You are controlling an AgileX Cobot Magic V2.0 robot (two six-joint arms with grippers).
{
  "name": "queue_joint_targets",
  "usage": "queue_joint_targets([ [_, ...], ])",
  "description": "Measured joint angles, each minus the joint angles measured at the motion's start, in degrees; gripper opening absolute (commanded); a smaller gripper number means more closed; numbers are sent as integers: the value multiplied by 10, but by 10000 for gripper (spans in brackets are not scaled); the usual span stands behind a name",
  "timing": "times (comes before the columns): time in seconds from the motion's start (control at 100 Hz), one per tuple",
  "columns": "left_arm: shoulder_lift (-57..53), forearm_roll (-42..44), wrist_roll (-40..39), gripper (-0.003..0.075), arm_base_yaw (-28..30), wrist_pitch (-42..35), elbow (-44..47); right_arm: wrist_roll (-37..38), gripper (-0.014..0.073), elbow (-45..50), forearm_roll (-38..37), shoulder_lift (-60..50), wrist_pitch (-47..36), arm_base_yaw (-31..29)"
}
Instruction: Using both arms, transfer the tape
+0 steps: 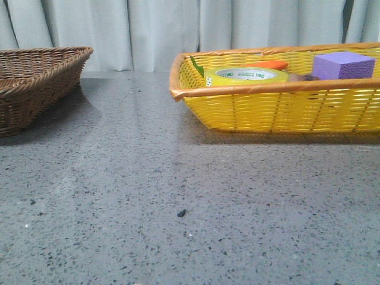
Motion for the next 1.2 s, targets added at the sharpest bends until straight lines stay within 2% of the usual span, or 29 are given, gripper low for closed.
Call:
queue_joint_targets([
  [0.34, 0, 0, 0, -20, 0, -12, 0, 0, -67, 0, 3, 0, -148, 0],
  [0.6, 0, -26, 0, -21, 0, -58, 0, 0, -67, 0, 3, 0, -178, 0],
  [0.77, 3, -35, 0, -21, 0, -47, -12, 0, -67, -23, 3, 0, -113, 0],
  [0.9, 38, -37, 0, -21, 0, -25, -55, 0, -67, -67, 3, 3, -44, 0],
  [1.07, 111, -37, 0, -21, 0, -23, -121, 0, -67, -142, 8, 57, 47, 0],
  [1.2, 161, -37, 0, -21, 0, -33, -158, 0, -67, -200, 46, 115, 92, 0],
])
